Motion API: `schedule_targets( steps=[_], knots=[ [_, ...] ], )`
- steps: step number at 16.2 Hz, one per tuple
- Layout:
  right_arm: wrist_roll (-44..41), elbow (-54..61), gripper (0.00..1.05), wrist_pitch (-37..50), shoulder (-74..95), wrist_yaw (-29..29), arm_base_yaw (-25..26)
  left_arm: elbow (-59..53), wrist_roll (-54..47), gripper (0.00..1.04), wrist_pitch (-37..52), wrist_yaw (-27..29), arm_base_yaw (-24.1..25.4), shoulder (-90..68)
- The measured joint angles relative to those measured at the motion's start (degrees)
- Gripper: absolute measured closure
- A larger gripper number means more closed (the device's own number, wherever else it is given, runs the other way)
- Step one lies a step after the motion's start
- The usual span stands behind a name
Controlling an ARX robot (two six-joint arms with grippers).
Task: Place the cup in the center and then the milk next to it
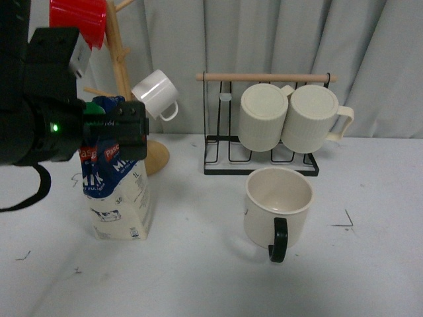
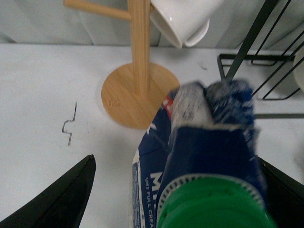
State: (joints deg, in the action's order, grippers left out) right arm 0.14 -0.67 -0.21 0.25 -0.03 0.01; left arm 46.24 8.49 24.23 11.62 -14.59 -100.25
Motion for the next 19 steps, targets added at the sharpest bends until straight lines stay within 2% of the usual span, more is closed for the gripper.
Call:
schedule_targets(
  steps=[4,6,7,9,10,12,14,19],
  knots=[
    [0.00,0.00,0.06,0.00,0.00,0.00,0.00,-1.99,-0.37,0.07,1.68,1.20,0.00,-1.97],
    [0.00,0.00,0.06,0.00,0.00,0.00,0.00,-2.56,-0.98,0.18,2.64,1.88,-0.28,-2.03],
    [0.00,0.00,0.06,0.00,0.00,0.00,0.00,-2.86,-1.07,0.48,2.89,1.92,-0.96,-2.12],
    [0.00,0.00,0.06,0.00,0.00,0.00,0.00,-2.84,-1.14,0.90,1.92,1.77,-2.10,-1.68],
    [0.00,0.00,0.06,0.00,0.00,0.00,0.00,-2.38,-1.05,1.03,0.61,1.75,-2.32,-0.96],
    [0.00,0.00,0.06,0.00,0.00,0.00,0.00,-1.77,-1.09,1.03,-2.62,2.99,-4.81,0.74],
    [0.00,0.00,0.06,0.00,0.00,0.00,0.00,0.55,-1.20,1.03,-3.28,3.37,-9.90,1.42],
    [0.00,0.00,0.06,0.00,0.00,0.00,0.00,4.17,-1.46,1.03,-2.21,3.87,-13.77,0.02]
  ],
)
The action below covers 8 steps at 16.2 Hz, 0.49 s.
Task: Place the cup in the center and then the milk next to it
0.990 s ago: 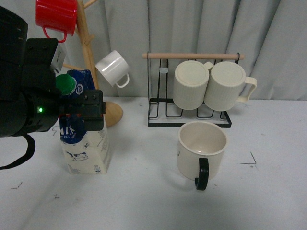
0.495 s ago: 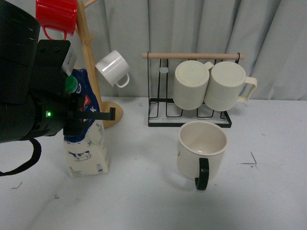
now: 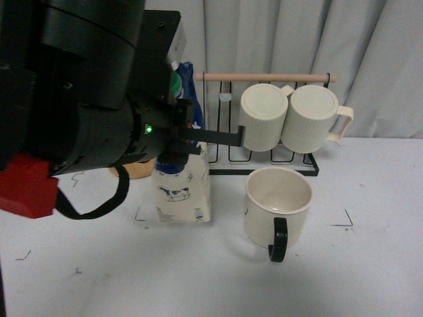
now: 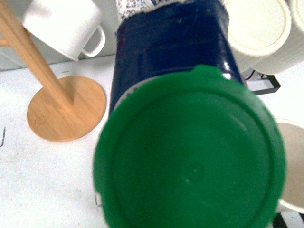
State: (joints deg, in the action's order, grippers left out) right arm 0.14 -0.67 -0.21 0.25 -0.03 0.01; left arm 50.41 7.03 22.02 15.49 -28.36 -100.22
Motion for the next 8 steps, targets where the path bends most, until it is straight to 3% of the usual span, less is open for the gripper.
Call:
schedule_targets(
  steps=[8],
  knots=[
    [0.00,0.00,0.06,0.00,0.00,0.00,0.00,1.88,0.02,1.03,0.20,1.27,-1.95,-5.33]
  ],
)
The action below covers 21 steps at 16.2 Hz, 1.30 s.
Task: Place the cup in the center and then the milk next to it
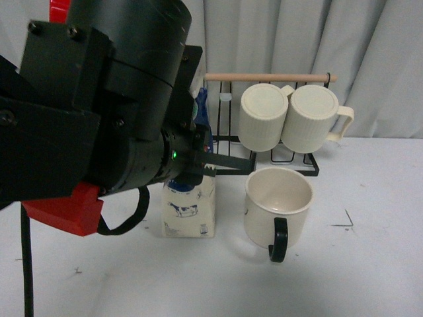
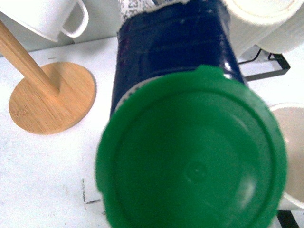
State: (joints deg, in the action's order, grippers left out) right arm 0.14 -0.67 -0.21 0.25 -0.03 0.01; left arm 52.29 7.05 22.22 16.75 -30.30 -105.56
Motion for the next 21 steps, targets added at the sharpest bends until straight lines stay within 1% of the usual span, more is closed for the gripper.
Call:
schedule_targets(
  steps=[6,15,16,20,21],
  knots=[
    [0.00,0.00,0.06,0.00,0.00,0.00,0.00,0.90,0.57,1.03,1.44,0.20,-1.49,-1.90],
    [0.00,0.00,0.06,0.00,0.00,0.00,0.00,1.33,4.00,1.03,1.79,-0.04,-2.82,-3.17],
    [0.00,0.00,0.06,0.00,0.00,0.00,0.00,1.33,5.29,0.97,1.46,-0.63,-2.80,-3.17],
    [0.00,0.00,0.06,0.00,0.00,0.00,0.00,1.51,9.46,0.57,0.59,-3.96,-2.47,-1.14],
    [0.00,0.00,0.06,0.00,0.00,0.00,0.00,-0.09,9.55,0.46,1.84,-4.11,-2.40,1.18]
  ],
)
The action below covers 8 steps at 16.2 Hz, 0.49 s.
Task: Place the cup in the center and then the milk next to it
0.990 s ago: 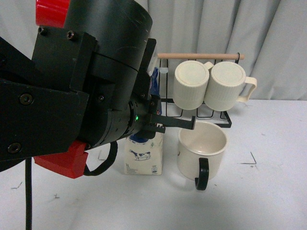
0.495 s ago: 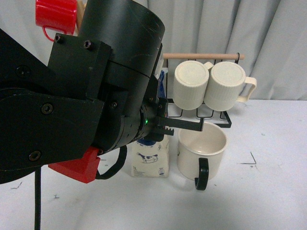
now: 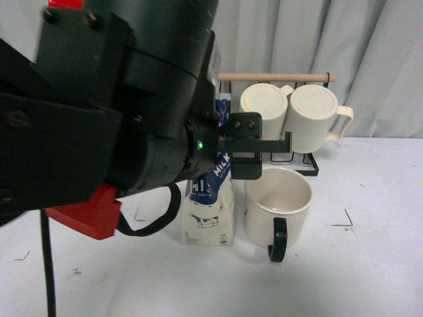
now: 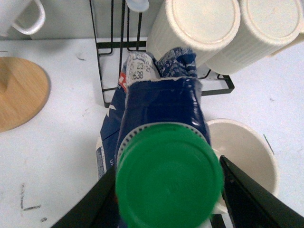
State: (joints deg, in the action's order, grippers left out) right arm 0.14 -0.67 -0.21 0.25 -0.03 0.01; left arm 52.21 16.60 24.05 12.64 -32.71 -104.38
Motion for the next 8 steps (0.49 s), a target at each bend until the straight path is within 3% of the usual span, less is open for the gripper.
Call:
schedule_targets(
  steps=[4,6,7,8],
  knots=[
    [0.00,0.00,0.06,0.00,0.00,0.00,0.00,-7.91,1.92,0.05,-0.26,-0.20,2.29,16.26],
    [0.00,0.00,0.06,0.00,0.00,0.00,0.00,-13.75,1.36,0.08,0.28,-0.24,4.15,25.94],
    [0.00,0.00,0.06,0.00,0.00,0.00,0.00,-18.97,-3.54,0.19,10.29,6.08,5.53,30.16],
    [0.00,0.00,0.06,-0.02,0.00,0.04,0.02,-25.22,-9.09,0.31,14.01,7.50,9.84,37.64]
  ],
)
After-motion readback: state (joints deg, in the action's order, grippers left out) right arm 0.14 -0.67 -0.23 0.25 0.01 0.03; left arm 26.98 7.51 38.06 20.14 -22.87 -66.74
